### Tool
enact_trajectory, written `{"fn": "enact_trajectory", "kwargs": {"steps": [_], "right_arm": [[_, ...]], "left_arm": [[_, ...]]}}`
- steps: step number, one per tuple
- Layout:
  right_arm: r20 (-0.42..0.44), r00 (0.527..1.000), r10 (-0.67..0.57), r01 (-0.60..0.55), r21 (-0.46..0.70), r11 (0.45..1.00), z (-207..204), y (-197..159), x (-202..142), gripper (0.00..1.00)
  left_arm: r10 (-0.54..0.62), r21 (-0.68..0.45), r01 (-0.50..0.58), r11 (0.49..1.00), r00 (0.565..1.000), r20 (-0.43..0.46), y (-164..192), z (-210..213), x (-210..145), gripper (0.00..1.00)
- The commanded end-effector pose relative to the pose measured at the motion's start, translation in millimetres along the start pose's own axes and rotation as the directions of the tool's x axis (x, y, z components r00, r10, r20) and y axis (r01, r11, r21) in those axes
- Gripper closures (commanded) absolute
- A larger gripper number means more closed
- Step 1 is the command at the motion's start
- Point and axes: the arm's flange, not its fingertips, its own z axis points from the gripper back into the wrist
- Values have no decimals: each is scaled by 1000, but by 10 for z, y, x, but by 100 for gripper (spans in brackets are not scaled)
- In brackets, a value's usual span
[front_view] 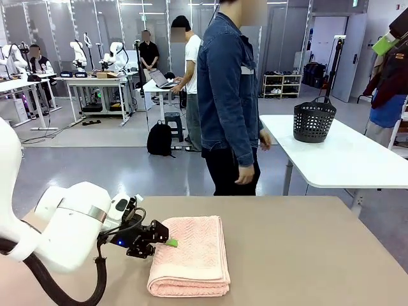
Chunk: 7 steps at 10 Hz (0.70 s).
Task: Fold the towel.
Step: Pick up the 100 cm Hotel Towel and place it on the left side of the table.
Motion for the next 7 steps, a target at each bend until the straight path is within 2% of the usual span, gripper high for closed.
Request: {"fn": "enact_trajectory", "kwargs": {"steps": [1, 4, 5, 7], "right_arm": [[-8, 1000, -3, 3, 3, 1000, 14, -9, 3, 0], [-8, 1000, -3, 3, 3, 1000, 14, -9, 3, 0], [-8, 1000, -3, 3, 3, 1000, 14, -9, 3, 0], [-8, 1000, -3, 3, 3, 1000, 14, -9, 3, 0]], "left_arm": [[-19, -18, 19, 1000, 1000, -13, 25, -22, 1, 100], [-9, -20, 9, 1000, 1000, 5, 118, 125, 40, 100], [-37, -60, 35, 998, 999, -34, 171, 179, 66, 100], [-85, -67, 80, 995, 993, -79, 324, 429, 146, 100]]}}
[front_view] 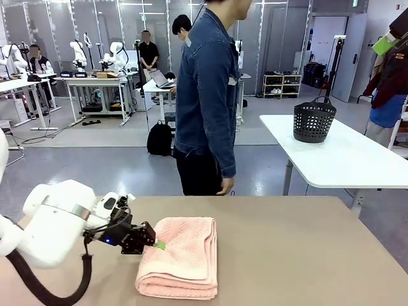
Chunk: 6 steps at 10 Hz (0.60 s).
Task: Fold the towel.
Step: Pick up the 100 cm Hotel Towel and place it on the left side of the table.
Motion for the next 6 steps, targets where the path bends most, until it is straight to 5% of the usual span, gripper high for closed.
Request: {"fn": "enact_trajectory", "kwargs": {"steps": [1, 6], "right_arm": [[-8, 1000, -3, 3, 3, 1000, 13, -8, 4, 0], [-8, 1000, -3, 3, 3, 1000, 13, -8, 4, 0]], "left_arm": [[-46, -17, 46, 999, 999, 4, 168, 421, 38, 100], [-67, 62, 67, 996, 998, -3, 759, 1458, 11, 100]]}}
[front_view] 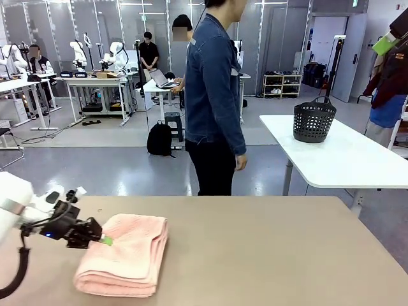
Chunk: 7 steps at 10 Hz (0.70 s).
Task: Fold the towel.
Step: Pick up the 100 cm Hotel Towel and place it on the left side of the table.
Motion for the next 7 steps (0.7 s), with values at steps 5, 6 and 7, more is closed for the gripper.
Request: {"fn": "enact_trajectory", "kwargs": {"steps": [5, 6, 7], "right_arm": [[-8, 1000, -2, 2, 3, 1000, 9, -3, 4, 0], [-8, 1000, -2, 2, 3, 1000, 9, -3, 4, 0], [-8, 1000, -2, 2, 3, 1000, 9, -3, 4, 0]], "left_arm": [[-58, -12, 58, 998, 998, -22, 741, 905, 185, 100], [-60, -5, 59, 998, 998, -22, 843, 1033, 220, 100], [-68, 0, 68, 998, 998, -20, 966, 1171, 266, 100]]}}
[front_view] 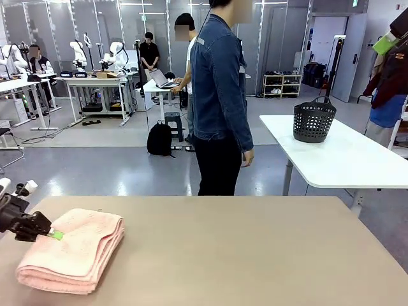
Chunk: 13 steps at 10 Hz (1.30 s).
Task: Fold the towel.
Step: Pick up the 100 cm Hotel Towel and place it on the left side of the table.
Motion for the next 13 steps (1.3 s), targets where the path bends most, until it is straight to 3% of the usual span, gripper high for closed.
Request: {"fn": "enact_trajectory", "kwargs": {"steps": [1, 7, 8, 9, 10, 12, 13], "right_arm": [[-9, 1000, -2, 3, 4, 1000, 2, -2, 3, 0], [-9, 1000, -2, 3, 4, 1000, 2, -2, 3, 0], [-9, 1000, -2, 3, 4, 1000, 2, -2, 3, 0], [-9, 1000, -2, 3, 4, 1000, 2, -2, 3, 0], [-9, 1000, -2, 3, 4, 1000, 2, -2, 3, 0], [-9, 1000, -2, 3, 4, 1000, 2, -2, 3, 0], [-9, 1000, -2, 3, 4, 1000, 2, -2, 3, 0]], "left_arm": [[-35, -26, 35, 999, 999, -17, 209, 159, 118, 100], [17, 68, -18, 998, 1000, 10, 569, 594, 152, 100], [16, 76, -17, 997, 1000, 12, 558, 636, 128, 35], [12, 85, -13, 996, 1000, 16, 537, 675, 101, 31], [9, 92, -11, 996, 1000, 21, 515, 704, 70, 0], [8, 151, -12, 988, 1000, 28, 442, 780, -7, 0], [16, 184, -23, 983, 999, 41, 418, 869, -56, 8]]}}
